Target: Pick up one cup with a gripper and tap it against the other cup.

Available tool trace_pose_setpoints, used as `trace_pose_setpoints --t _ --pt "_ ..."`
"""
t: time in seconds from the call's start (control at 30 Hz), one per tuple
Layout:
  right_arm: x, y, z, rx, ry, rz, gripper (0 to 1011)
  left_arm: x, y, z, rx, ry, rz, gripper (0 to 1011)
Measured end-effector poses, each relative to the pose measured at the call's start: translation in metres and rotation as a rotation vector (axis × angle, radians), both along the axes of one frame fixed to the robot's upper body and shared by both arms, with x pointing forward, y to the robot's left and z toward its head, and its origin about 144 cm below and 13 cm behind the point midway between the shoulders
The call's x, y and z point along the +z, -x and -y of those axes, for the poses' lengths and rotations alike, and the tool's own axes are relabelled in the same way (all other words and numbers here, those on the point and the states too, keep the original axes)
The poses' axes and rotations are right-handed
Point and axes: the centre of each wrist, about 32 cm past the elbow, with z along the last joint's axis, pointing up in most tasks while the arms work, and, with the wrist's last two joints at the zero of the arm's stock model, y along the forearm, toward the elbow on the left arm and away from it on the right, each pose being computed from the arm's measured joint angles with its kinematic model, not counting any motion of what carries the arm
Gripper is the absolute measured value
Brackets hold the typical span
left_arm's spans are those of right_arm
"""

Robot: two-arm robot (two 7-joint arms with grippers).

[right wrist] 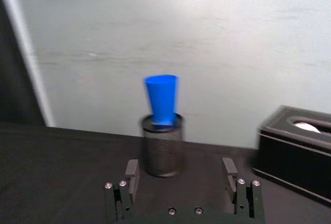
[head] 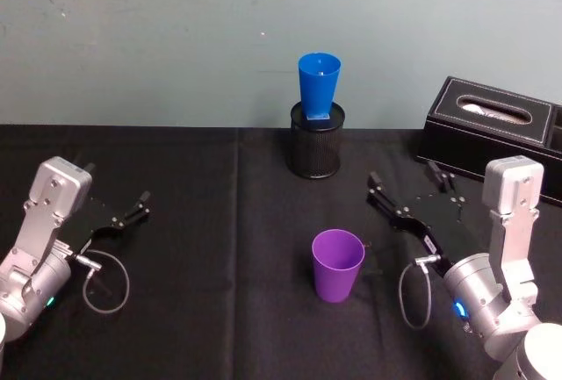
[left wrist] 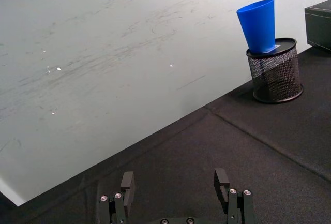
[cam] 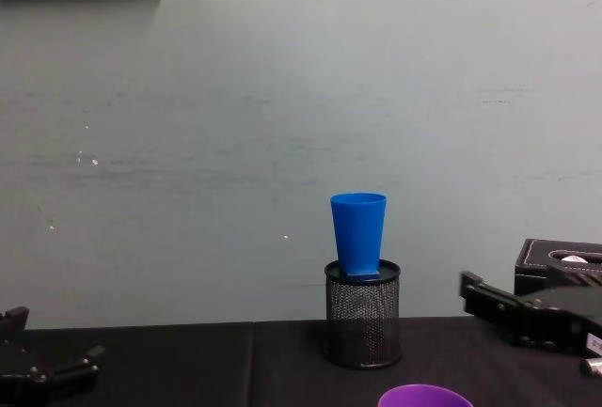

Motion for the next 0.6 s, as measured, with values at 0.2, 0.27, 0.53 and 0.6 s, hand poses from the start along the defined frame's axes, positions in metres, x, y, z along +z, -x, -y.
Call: trace_pose_setpoints --t 0.2,0.27,0.53,0.6 --pt "-0.007 0.002 -0.004 -0.115 0.0 -0.05 1000 0.0 0.0 0.0 0.0 0.0 0.0 1011" --pt "-0.009 0.002 -0.005 -0.128 0.002 -0.06 1000 0.0 0.0 0.0 0.0 0.0 0.0 1011" --pt "-0.015 0.001 -0.007 -0.14 0.017 -0.075 1000 0.0 0.0 0.0 0.0 0.0 0.0 1011" --pt "-0.015 0.001 -0.007 -0.139 0.017 -0.074 1000 0.0 0.0 0.0 0.0 0.0 0.0 1011"
